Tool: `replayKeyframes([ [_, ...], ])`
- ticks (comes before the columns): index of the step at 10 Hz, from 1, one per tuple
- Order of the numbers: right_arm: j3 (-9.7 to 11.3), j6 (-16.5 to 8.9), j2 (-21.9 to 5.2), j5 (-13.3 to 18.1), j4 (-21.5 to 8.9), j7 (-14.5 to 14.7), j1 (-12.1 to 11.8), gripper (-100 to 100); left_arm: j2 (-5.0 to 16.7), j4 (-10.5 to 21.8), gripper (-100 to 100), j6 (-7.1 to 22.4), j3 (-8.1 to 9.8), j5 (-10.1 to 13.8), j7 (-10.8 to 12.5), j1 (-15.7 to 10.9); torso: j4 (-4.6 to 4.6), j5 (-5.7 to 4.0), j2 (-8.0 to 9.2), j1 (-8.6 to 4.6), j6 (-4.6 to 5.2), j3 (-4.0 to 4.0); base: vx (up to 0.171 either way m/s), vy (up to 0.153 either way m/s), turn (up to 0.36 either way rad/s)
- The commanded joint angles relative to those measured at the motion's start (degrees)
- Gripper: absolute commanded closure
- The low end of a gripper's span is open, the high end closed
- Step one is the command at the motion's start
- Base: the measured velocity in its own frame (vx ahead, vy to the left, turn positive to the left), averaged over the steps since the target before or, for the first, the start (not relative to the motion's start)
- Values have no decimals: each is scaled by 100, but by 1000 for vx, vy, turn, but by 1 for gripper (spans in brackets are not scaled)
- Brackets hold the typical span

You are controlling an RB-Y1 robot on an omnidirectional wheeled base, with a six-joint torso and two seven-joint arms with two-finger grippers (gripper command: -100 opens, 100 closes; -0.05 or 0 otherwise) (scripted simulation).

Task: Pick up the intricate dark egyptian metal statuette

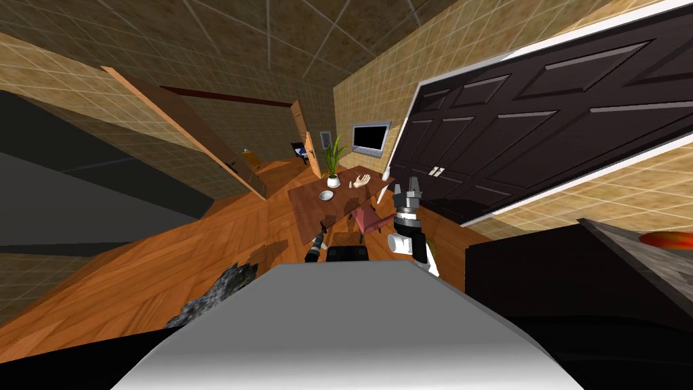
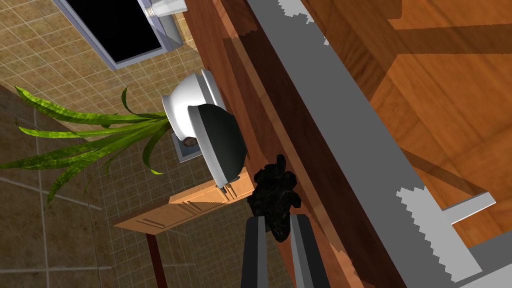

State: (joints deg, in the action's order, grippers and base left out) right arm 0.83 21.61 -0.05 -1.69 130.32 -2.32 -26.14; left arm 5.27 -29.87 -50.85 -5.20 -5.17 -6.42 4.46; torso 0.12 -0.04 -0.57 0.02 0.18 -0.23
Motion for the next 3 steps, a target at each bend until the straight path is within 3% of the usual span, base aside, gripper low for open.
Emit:
replayKeyframes([
  [1,0,0,0,0,0,0,0,0,43,-202,100,51,-101,-14,44,158,0,0,0,0,0,0,16,-10,86],
  [2,0,0,0,0,0,0,0,0,29,-247,100,85,-73,-17,30,156,-1,0,0,0,-1,0,6,-6,22],
  [3,0,0,0,0,0,0,0,0,32,-278,0,106,-81,-19,38,175,0,0,0,1,2,0,0,0,0],
])
